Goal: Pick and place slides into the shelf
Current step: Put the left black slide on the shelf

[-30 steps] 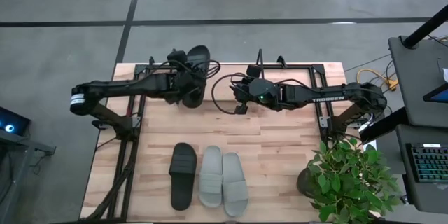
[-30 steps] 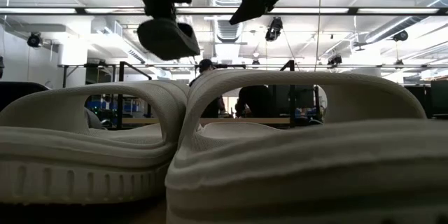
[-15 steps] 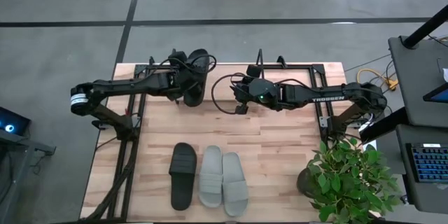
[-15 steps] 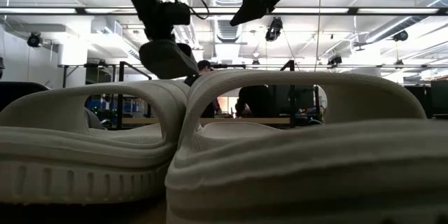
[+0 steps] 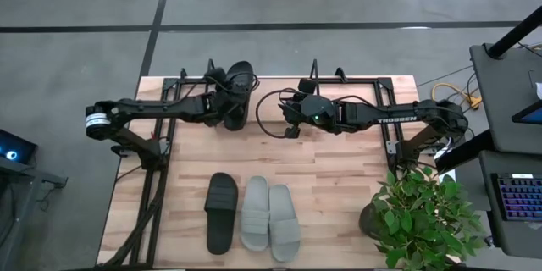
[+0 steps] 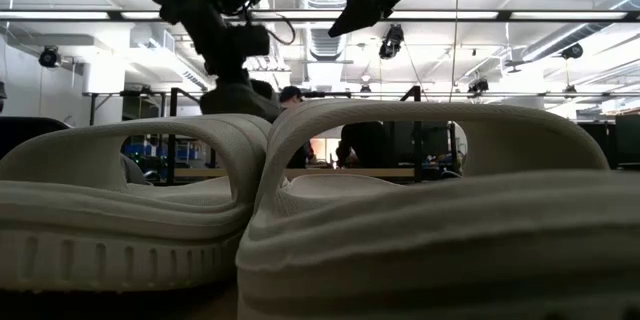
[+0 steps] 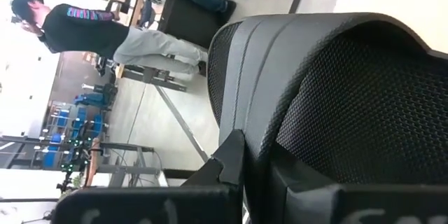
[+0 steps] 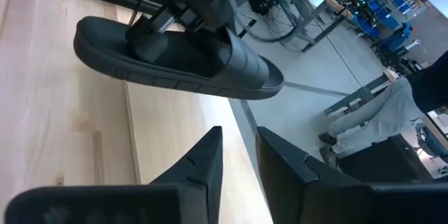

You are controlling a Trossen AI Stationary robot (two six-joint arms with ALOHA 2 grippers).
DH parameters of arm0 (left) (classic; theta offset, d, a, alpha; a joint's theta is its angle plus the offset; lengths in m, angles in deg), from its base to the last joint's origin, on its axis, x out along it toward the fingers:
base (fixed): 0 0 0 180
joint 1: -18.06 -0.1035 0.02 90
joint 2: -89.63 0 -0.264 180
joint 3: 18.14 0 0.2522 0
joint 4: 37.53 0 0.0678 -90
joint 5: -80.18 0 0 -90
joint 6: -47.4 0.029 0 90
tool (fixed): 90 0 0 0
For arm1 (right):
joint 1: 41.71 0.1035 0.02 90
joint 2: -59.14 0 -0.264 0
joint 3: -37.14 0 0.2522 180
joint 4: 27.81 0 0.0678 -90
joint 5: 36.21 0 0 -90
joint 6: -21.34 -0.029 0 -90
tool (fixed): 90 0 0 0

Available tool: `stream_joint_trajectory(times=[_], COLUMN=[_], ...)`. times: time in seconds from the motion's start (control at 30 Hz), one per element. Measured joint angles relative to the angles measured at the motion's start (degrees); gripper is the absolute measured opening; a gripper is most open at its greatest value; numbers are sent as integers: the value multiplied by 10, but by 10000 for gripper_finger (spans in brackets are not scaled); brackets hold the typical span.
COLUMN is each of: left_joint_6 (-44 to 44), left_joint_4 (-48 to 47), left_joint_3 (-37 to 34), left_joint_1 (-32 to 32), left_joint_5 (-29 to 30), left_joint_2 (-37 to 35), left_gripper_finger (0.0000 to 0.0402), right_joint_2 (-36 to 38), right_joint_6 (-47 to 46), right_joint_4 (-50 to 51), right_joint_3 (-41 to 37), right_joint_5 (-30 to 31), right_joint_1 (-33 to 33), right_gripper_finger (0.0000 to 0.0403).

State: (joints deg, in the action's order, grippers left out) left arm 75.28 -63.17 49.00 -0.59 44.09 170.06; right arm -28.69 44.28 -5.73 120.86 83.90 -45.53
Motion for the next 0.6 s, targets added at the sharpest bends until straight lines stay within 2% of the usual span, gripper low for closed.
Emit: stream_joint_trajectory(times=[0.33,0.6], left_joint_6=[16,14], left_joint_4=[13,12], left_joint_3=[-5,-6], left_joint_1=[-9,-14], left_joint_5=[1,2], left_joint_2=[-1,-2], left_gripper_finger=[0,0], right_joint_2=[0,0], right_joint_6=[0,-4], right_joint_4=[-1,0], right_joint_3=[0,0], right_joint_5=[0,0], right_joint_1=[0,0], right_gripper_finger=[69,76])
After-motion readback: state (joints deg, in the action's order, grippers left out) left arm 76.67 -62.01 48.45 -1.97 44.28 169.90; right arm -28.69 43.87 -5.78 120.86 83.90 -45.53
